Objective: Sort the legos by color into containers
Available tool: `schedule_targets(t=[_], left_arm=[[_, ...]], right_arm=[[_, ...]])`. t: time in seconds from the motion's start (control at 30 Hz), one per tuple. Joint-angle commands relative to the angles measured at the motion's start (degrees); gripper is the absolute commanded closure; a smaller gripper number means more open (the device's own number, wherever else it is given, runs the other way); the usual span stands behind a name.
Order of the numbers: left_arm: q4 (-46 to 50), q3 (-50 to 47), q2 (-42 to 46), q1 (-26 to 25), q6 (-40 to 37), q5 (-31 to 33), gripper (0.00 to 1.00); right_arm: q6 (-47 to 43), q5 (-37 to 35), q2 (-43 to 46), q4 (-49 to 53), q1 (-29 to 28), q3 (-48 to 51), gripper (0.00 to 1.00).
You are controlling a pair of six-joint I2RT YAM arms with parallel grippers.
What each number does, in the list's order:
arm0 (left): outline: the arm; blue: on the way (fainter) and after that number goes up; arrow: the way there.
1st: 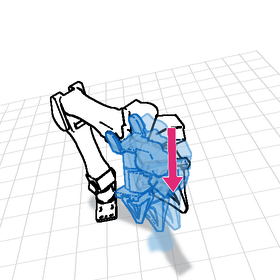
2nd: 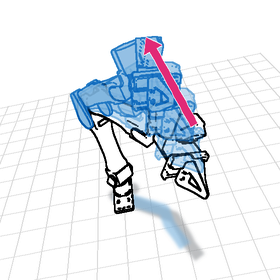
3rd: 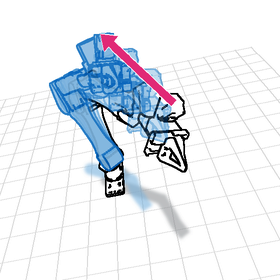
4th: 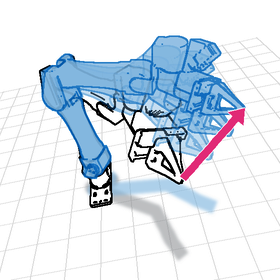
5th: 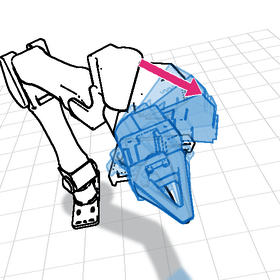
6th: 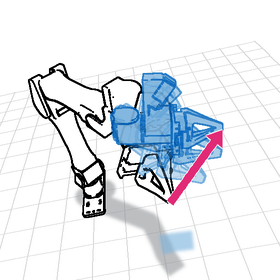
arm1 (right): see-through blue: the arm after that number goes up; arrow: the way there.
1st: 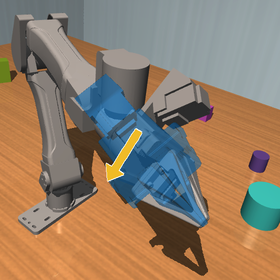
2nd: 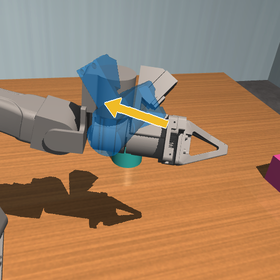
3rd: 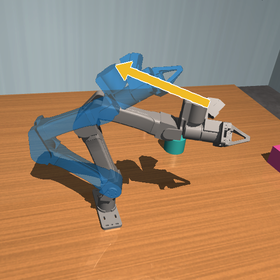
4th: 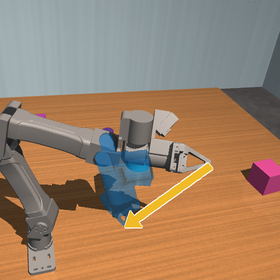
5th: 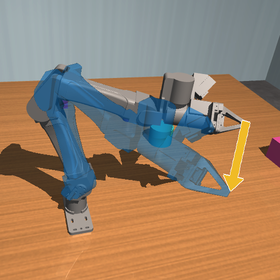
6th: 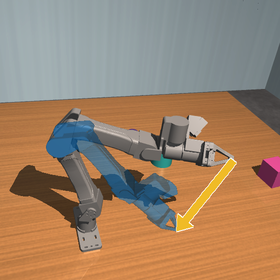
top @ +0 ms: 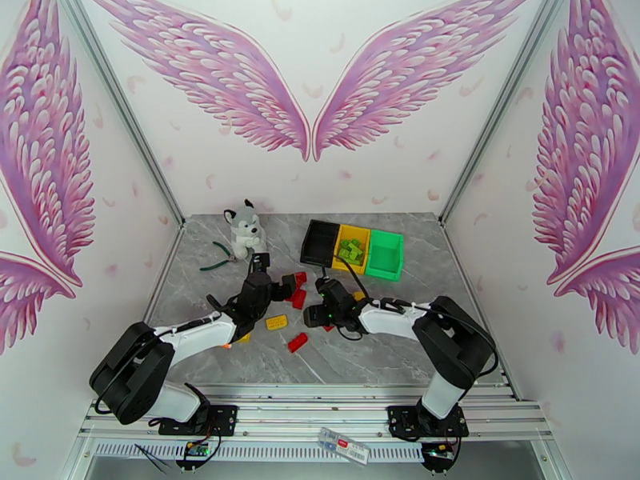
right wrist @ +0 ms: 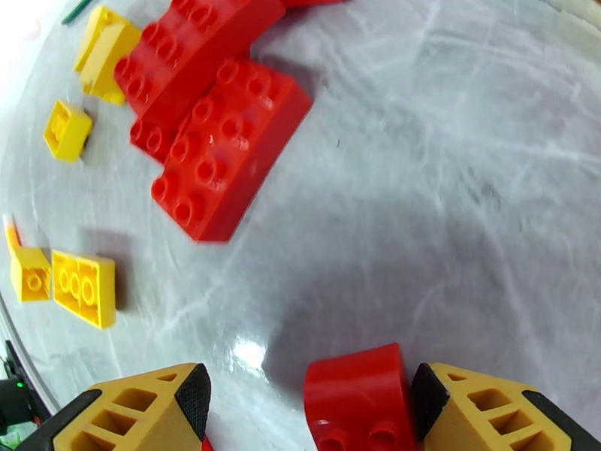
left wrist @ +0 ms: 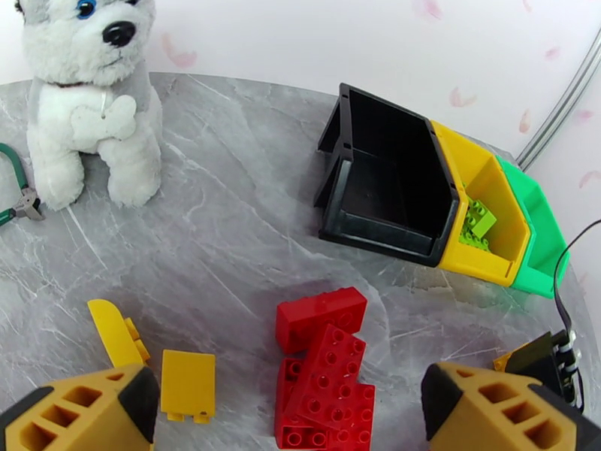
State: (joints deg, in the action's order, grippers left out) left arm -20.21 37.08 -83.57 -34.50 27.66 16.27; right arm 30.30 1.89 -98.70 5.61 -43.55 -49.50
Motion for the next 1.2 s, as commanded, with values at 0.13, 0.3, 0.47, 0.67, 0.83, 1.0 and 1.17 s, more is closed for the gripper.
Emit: schedule_targets(t=[0.13,0.3,0.47,0.67,0.83,1.0,1.17], left_arm=[[-2.03,-1.28,1.31,-0.5,0.99,-1.09,0.02],[-2.38,-1.87,1.3,-0.6,1.34,-0.96,0.02],[-2.47,-2.01,1.09,-0.81,1.35,-0.74,0.02],[-2.38,-0.34,-0.85,-1.69,1.09,-1.14,0.03],[-2.73,3.77,-5.44,-3.74,0.5,-3.08,0.03],[-2.73,9.15,-9.68,-5.78,-1.13,-4.36,0.03],[-1.95,16.78,-14.87,-8.05,-4.49,-6.93,0.03]], right_arm=[[3.31,-15.33,-3.0,14.33,-4.89,-3.53,0.32],[4.1,-18.32,-5.45,15.93,-6.47,-5.04,0.38],[4.24,-18.74,-4.38,15.08,-6.59,-4.52,0.51],[3.54,-19.34,-2.58,13.25,-5.25,-4.63,0.71],[2.4,-18.88,0.3,11.51,-0.07,-5.11,0.79],[1.78,-18.15,5.13,9.52,8.23,-4.3,0.8],[1.29,-18.37,10.04,7.96,16.22,-4.16,0.81]])
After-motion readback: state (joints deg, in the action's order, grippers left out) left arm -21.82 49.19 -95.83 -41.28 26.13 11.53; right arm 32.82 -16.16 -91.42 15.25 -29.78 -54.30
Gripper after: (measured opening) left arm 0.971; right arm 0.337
